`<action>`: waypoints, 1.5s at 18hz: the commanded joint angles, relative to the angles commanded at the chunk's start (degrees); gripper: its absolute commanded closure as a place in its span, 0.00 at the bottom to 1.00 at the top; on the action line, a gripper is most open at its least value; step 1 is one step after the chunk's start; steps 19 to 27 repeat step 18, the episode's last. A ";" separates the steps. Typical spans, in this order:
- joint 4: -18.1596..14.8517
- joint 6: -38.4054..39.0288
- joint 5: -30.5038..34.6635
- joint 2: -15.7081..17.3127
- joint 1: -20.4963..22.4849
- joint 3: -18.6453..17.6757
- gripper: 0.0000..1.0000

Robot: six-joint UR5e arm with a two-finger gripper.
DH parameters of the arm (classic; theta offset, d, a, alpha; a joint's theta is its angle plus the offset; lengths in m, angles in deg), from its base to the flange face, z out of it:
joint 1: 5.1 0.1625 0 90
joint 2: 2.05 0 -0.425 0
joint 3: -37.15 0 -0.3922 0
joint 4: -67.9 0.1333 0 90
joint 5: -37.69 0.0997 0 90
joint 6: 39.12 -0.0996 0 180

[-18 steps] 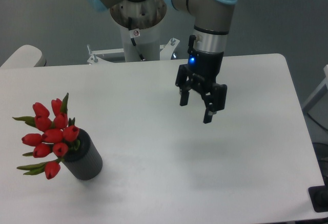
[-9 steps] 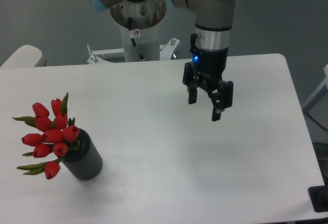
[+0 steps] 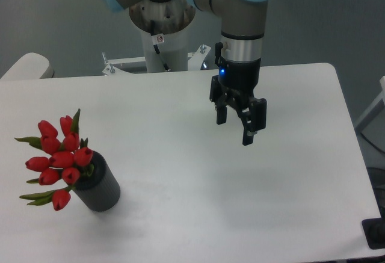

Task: Insert the flowers into the vase

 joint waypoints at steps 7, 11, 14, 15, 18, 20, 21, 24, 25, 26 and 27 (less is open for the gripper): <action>0.00 -2.02 7.29 -1.31 -1.49 1.14 0.00; 0.00 -2.02 7.39 -1.75 -1.49 1.84 0.00; -0.26 -2.02 7.74 -2.28 -1.23 3.07 0.00; -0.35 -2.02 7.82 -2.37 -1.23 3.16 0.00; -0.35 -2.02 9.23 -2.28 -1.14 2.99 0.00; -0.35 -2.02 9.23 -2.28 -1.14 2.99 0.00; -0.35 -2.02 9.23 -2.28 -1.14 2.99 0.00; -0.35 -2.02 9.23 -2.28 -1.14 2.99 0.00; -0.35 -2.02 9.23 -2.28 -1.14 2.99 0.00; -0.35 -2.02 9.23 -2.28 -1.14 2.99 0.00; -0.35 -2.02 9.23 -2.28 -1.14 2.99 0.00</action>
